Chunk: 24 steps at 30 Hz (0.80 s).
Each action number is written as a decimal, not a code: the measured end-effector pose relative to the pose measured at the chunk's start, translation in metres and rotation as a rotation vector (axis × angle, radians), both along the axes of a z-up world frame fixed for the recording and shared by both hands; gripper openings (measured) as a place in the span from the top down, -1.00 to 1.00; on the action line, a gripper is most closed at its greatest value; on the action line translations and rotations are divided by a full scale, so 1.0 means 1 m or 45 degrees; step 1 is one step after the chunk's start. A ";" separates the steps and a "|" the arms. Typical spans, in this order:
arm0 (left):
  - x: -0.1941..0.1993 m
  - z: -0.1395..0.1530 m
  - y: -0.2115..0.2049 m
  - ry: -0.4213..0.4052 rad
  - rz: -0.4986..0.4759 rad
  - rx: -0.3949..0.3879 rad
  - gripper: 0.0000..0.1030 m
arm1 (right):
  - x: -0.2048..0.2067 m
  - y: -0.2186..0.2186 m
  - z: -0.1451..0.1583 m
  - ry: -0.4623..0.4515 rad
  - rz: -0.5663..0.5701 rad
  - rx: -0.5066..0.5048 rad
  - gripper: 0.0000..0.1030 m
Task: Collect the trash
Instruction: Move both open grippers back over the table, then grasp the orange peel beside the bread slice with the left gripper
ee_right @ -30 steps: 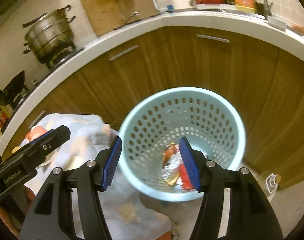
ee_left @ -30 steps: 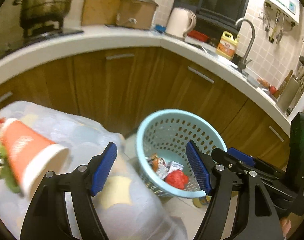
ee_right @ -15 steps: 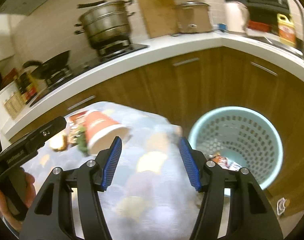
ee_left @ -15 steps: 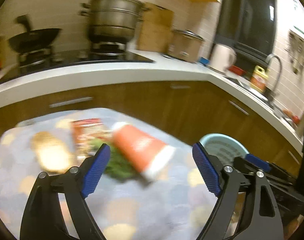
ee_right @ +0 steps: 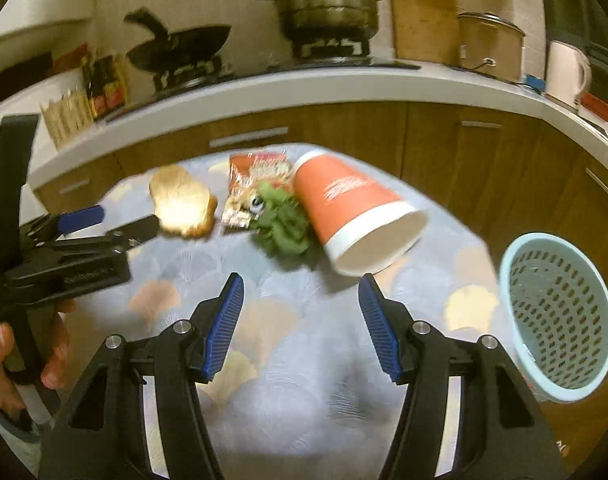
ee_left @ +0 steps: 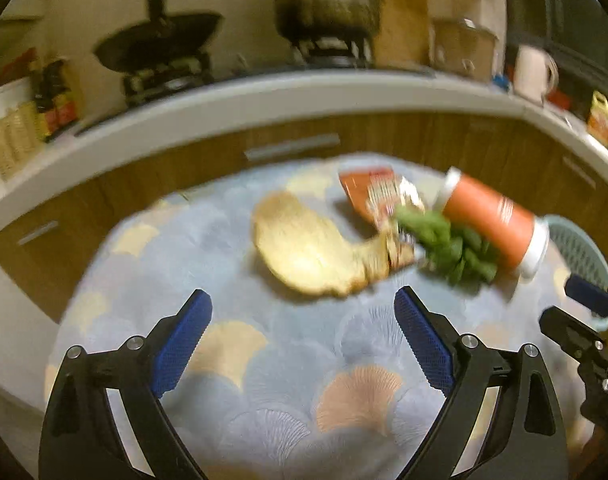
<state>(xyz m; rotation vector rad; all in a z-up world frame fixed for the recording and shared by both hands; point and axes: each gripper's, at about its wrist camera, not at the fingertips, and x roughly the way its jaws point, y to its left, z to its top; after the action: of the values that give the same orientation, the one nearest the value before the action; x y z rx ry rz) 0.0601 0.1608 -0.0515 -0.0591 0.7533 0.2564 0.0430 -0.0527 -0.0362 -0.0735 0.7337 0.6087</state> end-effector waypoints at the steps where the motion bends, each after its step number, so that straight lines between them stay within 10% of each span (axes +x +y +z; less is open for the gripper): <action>1: 0.002 -0.006 0.002 0.019 -0.020 -0.026 -0.75 | 0.001 0.001 -0.005 0.013 0.003 -0.007 -0.09; 15: 0.060 -0.028 0.018 0.181 -0.021 -0.042 -0.77 | 0.015 -0.003 -0.020 0.091 0.027 0.034 -0.09; 24: 0.054 -0.015 0.033 0.012 -0.064 -0.194 -0.19 | 0.012 0.007 -0.022 0.073 0.055 -0.011 -0.09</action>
<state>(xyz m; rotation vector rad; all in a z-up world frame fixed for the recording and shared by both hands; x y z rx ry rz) 0.1141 0.1937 -0.0668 -0.1831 0.7816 0.1512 0.0553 -0.0460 -0.0581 -0.0803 0.7923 0.6508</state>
